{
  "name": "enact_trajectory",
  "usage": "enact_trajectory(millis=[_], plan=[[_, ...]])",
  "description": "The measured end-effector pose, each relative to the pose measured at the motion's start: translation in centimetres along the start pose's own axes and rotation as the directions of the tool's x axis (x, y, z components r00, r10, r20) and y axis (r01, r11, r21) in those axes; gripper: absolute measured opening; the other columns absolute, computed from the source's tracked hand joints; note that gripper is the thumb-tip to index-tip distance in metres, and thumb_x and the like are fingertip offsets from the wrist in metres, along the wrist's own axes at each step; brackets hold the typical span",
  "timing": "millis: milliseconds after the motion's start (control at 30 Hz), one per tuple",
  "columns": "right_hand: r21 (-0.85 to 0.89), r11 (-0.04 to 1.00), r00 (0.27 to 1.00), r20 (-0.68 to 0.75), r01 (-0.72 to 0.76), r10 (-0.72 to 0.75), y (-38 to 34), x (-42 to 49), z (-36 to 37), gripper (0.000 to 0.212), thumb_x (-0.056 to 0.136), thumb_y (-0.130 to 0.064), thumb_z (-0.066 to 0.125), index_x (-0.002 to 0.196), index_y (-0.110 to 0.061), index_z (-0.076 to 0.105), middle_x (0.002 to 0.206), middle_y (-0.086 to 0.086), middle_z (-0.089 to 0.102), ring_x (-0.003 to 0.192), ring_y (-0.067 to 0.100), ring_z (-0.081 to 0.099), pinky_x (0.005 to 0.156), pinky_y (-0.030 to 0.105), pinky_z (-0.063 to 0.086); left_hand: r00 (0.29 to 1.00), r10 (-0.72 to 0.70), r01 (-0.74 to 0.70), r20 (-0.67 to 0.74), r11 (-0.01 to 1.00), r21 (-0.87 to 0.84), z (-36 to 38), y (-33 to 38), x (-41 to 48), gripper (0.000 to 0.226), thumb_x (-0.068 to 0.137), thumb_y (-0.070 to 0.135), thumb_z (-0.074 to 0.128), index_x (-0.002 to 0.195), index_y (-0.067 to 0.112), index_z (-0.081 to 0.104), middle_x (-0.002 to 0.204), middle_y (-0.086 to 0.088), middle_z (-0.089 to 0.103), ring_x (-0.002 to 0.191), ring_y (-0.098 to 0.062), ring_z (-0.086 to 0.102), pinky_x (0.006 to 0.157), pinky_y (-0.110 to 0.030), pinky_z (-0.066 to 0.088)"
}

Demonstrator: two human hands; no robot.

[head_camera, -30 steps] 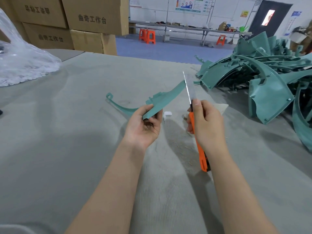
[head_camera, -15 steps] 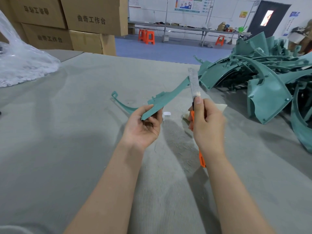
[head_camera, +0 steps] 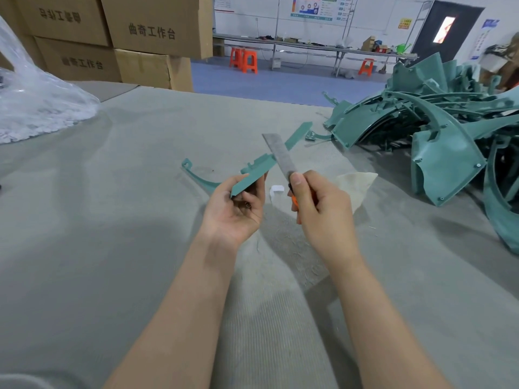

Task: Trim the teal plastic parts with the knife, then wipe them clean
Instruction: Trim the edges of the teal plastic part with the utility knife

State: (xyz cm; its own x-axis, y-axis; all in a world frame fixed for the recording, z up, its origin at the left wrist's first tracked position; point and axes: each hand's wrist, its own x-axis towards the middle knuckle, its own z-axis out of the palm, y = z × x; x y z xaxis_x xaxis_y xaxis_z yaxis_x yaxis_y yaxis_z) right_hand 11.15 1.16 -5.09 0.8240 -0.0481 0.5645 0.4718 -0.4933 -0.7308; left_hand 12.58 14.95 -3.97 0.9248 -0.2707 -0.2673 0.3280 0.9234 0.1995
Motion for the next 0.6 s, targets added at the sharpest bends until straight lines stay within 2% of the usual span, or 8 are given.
enact_trajectory(millis=[100, 133, 200, 233, 333, 400, 500, 600], plan=[[-0.024, 0.999, 0.995, 0.085, 0.046, -0.043, -0.4, -0.3, 0.6, 0.037, 0.099, -0.039, 0.047, 0.072, -0.015, 0.053, 0.059, 0.006, 0.057, 0.054, 0.024, 0.054, 0.056, 0.046, 0.047, 1.000, 0.000, -0.001, -0.013, 0.999, -0.039, 0.0, 0.1, 0.3, 0.013, 0.066, 0.001, 0.057, 0.075, -0.003, 0.066, 0.074, -0.010, 0.069, 0.056, -0.014, 0.067, 0.036, -0.011, 0.042], [-0.044, 0.996, 0.990, 0.120, 0.076, -0.071, -0.5, -0.4, 0.8, 0.036, 0.099, -0.039, 0.047, 0.071, -0.016, 0.052, 0.058, 0.005, 0.057, 0.054, 0.023, 0.053, 0.055, 0.044, 0.046, 1.000, 0.006, -0.007, -0.022, 0.999, -0.049, 0.0, 0.1, 0.4, 0.014, 0.067, 0.002, 0.057, 0.073, -0.005, 0.067, 0.075, -0.009, 0.068, 0.058, -0.011, 0.064, 0.041, -0.011, 0.047], [-0.059, 0.990, 0.976, 0.186, 0.129, -0.116, -0.8, -0.7, 1.3, 0.033, 0.098, -0.037, 0.048, 0.069, -0.022, 0.049, 0.056, 0.003, 0.054, 0.052, 0.019, 0.049, 0.053, 0.040, 0.044, 0.999, 0.040, -0.042, -0.035, 0.998, -0.048, -0.2, 0.3, 0.6, 0.018, 0.065, 0.001, 0.054, 0.069, -0.008, 0.070, 0.077, -0.013, 0.070, 0.064, -0.009, 0.063, 0.064, -0.011, 0.050], [-0.051, 0.990, 0.969, 0.216, 0.134, -0.120, -1.0, -0.8, 1.5, 0.033, 0.098, -0.037, 0.049, 0.068, -0.024, 0.048, 0.056, 0.003, 0.054, 0.052, 0.019, 0.048, 0.052, 0.040, 0.043, 0.998, 0.061, -0.062, -0.029, 0.997, -0.049, -0.2, 0.4, 0.6, 0.020, 0.064, 0.001, 0.054, 0.070, -0.009, 0.070, 0.078, -0.016, 0.071, 0.063, -0.013, 0.066, 0.067, -0.012, 0.051], [-0.027, 0.994, 0.952, 0.294, 0.102, -0.090, -1.2, -0.9, 1.6, 0.034, 0.098, -0.037, 0.051, 0.064, -0.033, 0.045, 0.058, 0.006, 0.056, 0.054, 0.022, 0.051, 0.057, 0.042, 0.047, 0.996, 0.086, -0.085, 0.004, 0.994, -0.064, -0.2, 0.4, 0.4, 0.023, 0.067, -0.001, 0.051, 0.082, -0.004, 0.069, 0.081, -0.017, 0.071, 0.057, -0.022, 0.070, 0.050, -0.026, 0.057], [0.000, 0.997, 0.947, 0.312, 0.074, -0.070, -1.4, -0.9, 1.3, 0.035, 0.098, -0.038, 0.051, 0.064, -0.031, 0.048, 0.059, 0.007, 0.057, 0.054, 0.022, 0.052, 0.059, 0.044, 0.048, 0.993, 0.119, -0.119, -0.011, 0.993, -0.019, 0.0, 0.4, 0.3, 0.018, 0.072, -0.001, 0.051, 0.082, -0.001, 0.066, 0.081, -0.013, 0.069, 0.059, -0.020, 0.068, 0.046, -0.026, 0.056], [0.053, 0.999, 0.980, 0.201, -0.003, -0.007, -1.1, -0.4, 0.8, 0.035, 0.098, -0.036, 0.051, 0.067, -0.023, 0.055, 0.057, -0.002, 0.058, 0.050, 0.011, 0.051, 0.057, 0.040, 0.049, 0.978, 0.193, -0.180, -0.073, 0.971, 0.156, 0.2, 0.4, 0.6, 0.012, 0.089, 0.002, 0.051, 0.079, 0.005, 0.058, 0.068, -0.006, 0.061, 0.050, -0.012, 0.060, 0.040, -0.018, 0.048], [0.127, 0.982, 0.990, 0.014, -0.141, 0.140, -0.5, 0.3, 0.0, 0.037, 0.100, -0.037, 0.049, 0.067, -0.021, 0.057, 0.055, -0.008, 0.056, 0.049, 0.010, 0.051, 0.053, 0.035, 0.046, 0.957, 0.281, -0.245, -0.074, 0.919, 0.310, 0.3, 0.2, 0.6, 0.012, 0.091, 0.006, 0.056, 0.080, 0.008, 0.061, 0.066, -0.003, 0.068, 0.051, -0.010, 0.065, 0.041, -0.015, 0.046]])
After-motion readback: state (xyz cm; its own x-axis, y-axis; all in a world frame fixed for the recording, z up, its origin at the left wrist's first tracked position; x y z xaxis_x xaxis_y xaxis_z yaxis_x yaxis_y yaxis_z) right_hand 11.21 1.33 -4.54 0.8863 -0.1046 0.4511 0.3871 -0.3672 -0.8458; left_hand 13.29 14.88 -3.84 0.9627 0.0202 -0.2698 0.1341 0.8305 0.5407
